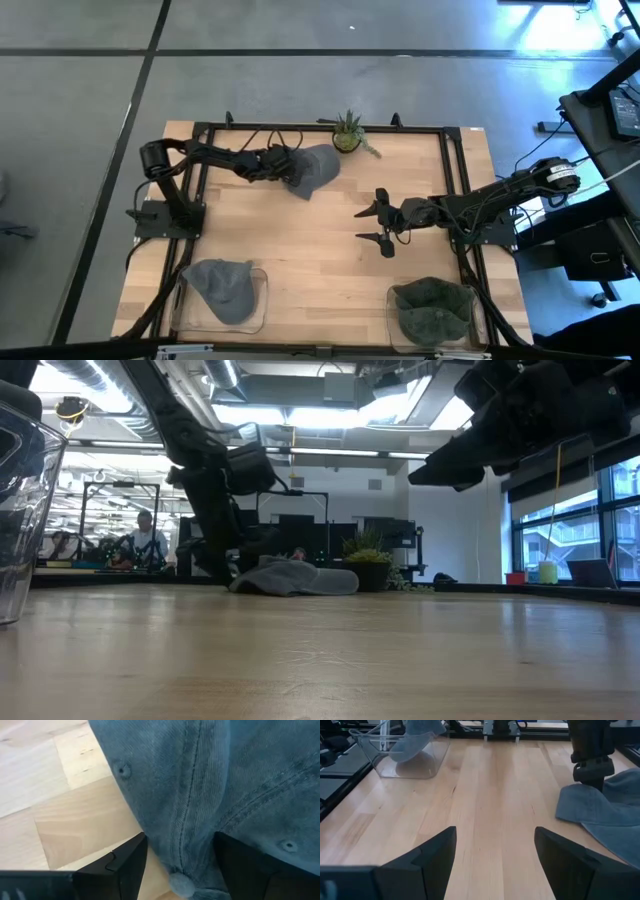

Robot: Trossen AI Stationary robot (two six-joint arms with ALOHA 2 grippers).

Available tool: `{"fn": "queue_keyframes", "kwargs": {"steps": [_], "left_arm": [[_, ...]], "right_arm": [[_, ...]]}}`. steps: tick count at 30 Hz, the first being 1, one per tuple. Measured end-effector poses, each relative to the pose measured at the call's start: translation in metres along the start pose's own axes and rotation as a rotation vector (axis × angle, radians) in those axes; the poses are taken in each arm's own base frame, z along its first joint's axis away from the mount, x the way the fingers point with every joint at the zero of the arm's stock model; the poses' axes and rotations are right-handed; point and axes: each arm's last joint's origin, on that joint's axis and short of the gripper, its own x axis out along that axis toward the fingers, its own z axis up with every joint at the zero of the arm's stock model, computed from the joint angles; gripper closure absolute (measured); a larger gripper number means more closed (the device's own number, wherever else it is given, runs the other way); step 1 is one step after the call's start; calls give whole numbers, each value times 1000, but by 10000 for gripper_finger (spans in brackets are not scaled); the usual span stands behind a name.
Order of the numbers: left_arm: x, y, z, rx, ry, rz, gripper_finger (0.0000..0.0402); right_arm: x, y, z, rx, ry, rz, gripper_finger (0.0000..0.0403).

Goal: Pick & Place hat
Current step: Put the grey cap into the left transparent bin

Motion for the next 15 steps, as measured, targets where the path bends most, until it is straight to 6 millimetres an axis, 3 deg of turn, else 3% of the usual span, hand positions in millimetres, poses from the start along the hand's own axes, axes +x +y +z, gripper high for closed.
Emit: {"fn": "queue_keyframes", "kwargs": {"steps": [5, 15], "left_arm": [[2, 1, -2, 8, -1, 30, 215], [-1, -4, -2, 126, -20, -9, 358]], "right_arm": [[0, 0, -2, -5, 16, -1, 137], [0, 0, -6, -8, 64, -5, 137]]}}
